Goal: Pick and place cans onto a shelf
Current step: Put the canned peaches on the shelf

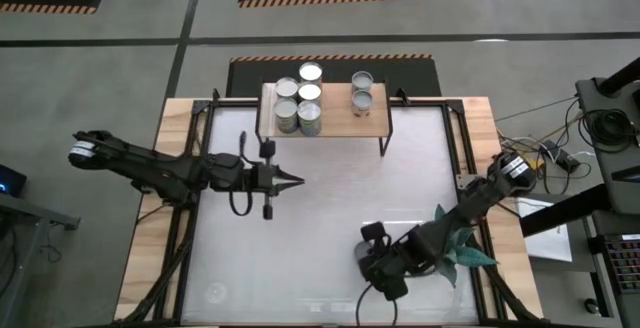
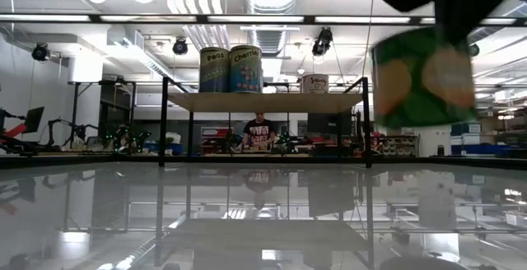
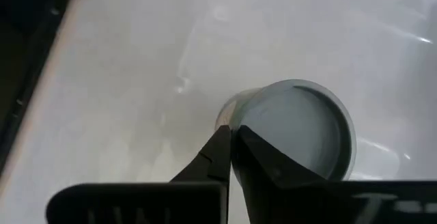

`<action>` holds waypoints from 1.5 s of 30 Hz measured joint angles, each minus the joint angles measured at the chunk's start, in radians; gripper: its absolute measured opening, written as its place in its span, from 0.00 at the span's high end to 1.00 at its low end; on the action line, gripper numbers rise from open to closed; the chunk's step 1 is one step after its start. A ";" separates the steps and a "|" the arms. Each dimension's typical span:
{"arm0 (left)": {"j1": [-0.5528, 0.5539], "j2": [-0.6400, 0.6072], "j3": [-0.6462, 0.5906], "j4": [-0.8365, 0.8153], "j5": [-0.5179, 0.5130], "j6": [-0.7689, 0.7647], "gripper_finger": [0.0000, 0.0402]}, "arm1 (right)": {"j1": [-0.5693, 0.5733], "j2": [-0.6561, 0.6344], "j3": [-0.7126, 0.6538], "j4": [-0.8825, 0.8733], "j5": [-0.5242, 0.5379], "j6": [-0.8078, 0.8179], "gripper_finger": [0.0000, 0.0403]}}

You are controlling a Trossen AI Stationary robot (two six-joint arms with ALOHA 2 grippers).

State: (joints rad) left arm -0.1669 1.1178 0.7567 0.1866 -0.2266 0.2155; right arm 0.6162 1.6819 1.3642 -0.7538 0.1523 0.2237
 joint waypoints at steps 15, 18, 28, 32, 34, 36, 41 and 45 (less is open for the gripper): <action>0.000 -0.129 0.000 -0.018 -0.001 0.064 1.00 | -0.281 -0.210 0.152 -0.290 0.033 -0.275 0.98; 0.000 -0.133 0.000 -0.022 -0.001 0.064 1.00 | -0.379 -0.271 0.153 -0.300 0.034 -0.340 0.98; 0.001 -0.126 0.000 -0.024 -0.003 0.117 1.00 | -0.779 -0.361 0.153 -0.307 -0.079 -0.455 0.98; 0.001 -0.126 0.000 -0.021 -0.003 0.149 1.00 | -0.875 -0.328 0.153 -0.305 -0.161 -0.508 0.98; 0.001 -0.126 0.000 -0.019 -0.003 0.162 1.00 | -0.907 -0.307 0.153 -0.303 -0.161 -0.537 0.98; 0.001 -0.126 0.000 -0.014 -0.003 0.169 1.00 | -0.932 -0.287 0.153 -0.295 -0.161 -0.558 0.98; 0.004 -0.127 0.000 -0.013 -0.003 0.188 1.00 | -0.962 -0.244 0.153 -0.272 -0.163 -0.590 0.98; 0.005 -0.127 0.000 -0.010 -0.003 0.195 1.00 | -0.977 -0.223 0.152 -0.257 -0.161 -0.603 0.98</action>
State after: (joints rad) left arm -0.1619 0.9905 0.7570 0.1769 -0.2299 0.4107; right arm -0.3610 1.4586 1.5166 -1.0105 -0.0083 -0.3795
